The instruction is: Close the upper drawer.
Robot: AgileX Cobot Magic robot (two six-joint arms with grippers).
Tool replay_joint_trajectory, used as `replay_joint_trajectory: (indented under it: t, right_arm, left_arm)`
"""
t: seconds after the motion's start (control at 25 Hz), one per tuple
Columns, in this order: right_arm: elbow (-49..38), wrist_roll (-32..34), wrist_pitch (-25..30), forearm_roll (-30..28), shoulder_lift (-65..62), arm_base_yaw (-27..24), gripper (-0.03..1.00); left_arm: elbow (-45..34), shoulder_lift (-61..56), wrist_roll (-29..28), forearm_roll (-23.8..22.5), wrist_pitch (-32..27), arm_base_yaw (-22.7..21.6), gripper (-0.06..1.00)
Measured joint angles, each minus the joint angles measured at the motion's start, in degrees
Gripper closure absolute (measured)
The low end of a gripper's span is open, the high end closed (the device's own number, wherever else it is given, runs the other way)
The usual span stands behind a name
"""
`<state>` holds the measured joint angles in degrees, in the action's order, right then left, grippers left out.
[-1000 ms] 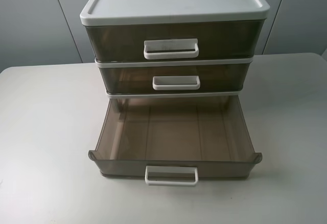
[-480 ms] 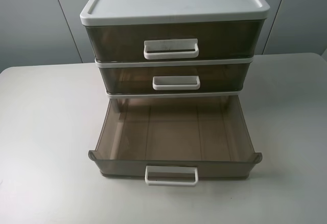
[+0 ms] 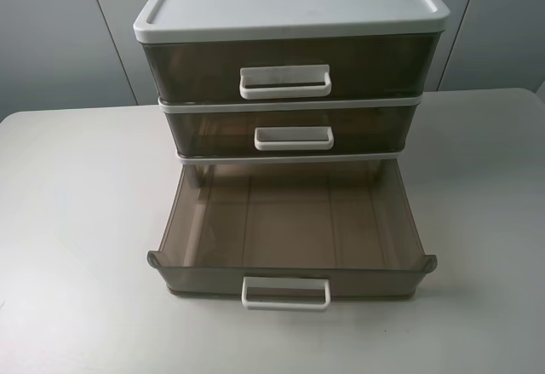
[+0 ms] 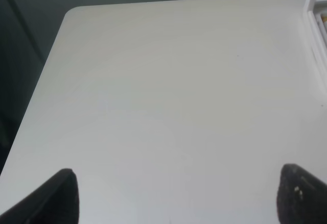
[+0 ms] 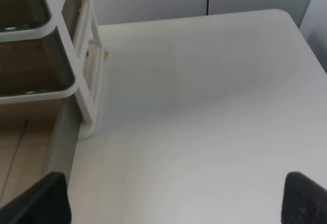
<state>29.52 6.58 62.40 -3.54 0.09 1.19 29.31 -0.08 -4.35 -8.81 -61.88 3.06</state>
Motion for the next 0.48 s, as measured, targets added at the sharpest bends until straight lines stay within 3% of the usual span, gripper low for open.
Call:
replay_joint_trajectory:
  t: [0.2, 0.48]
  right_arm:
    - [-0.1, -3.5, 0.1, -0.2, 0.0, 0.0, 0.34]
    - [-0.1, -3.6, 0.1, -0.1, -0.1, 0.0, 0.34]
  left_arm:
    - [0.0, 0.0, 0.0, 0.0, 0.0, 0.0, 0.2]
    - [0.0, 0.0, 0.0, 0.0, 0.0, 0.0, 0.2]
